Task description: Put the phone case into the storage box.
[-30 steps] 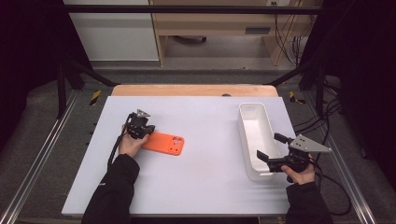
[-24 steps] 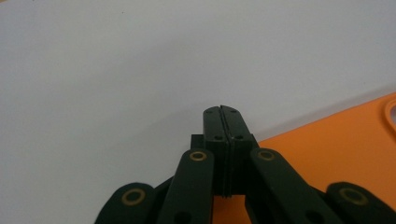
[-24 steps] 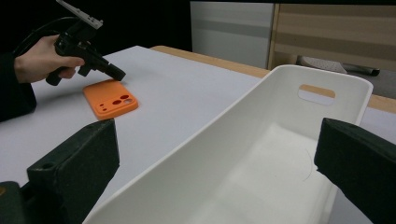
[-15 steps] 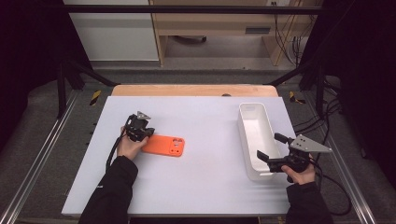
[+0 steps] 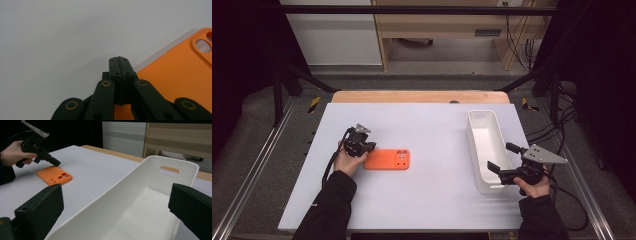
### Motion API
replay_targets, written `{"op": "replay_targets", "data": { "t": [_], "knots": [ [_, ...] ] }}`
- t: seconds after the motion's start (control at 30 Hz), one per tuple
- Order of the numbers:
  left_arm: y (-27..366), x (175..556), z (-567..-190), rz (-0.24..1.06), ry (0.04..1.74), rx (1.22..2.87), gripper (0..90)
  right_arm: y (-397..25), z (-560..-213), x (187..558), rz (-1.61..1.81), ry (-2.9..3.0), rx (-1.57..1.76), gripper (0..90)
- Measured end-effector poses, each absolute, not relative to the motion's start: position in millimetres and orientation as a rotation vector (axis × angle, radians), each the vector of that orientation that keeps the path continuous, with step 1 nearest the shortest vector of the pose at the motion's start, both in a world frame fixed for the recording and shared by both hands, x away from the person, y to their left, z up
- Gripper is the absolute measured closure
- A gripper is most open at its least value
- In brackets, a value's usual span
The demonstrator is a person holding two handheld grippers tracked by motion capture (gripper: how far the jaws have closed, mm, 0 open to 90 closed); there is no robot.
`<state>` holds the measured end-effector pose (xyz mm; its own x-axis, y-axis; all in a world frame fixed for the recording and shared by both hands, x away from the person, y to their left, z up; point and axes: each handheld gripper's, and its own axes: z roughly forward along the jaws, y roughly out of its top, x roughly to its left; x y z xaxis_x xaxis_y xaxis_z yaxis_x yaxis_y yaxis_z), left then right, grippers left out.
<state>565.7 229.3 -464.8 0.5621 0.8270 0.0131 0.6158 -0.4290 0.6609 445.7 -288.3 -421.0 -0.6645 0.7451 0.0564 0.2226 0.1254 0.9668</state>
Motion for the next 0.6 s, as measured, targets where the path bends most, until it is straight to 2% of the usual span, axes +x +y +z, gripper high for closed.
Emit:
{"op": "replay_targets", "data": {
  "t": [0.6],
  "knots": [
    [231, 541, -464, 0.438, 1.118, 2.214, 90.0, -288, -420, 445, 1.565, 1.964, 0.924, 0.5]
  ]
}}
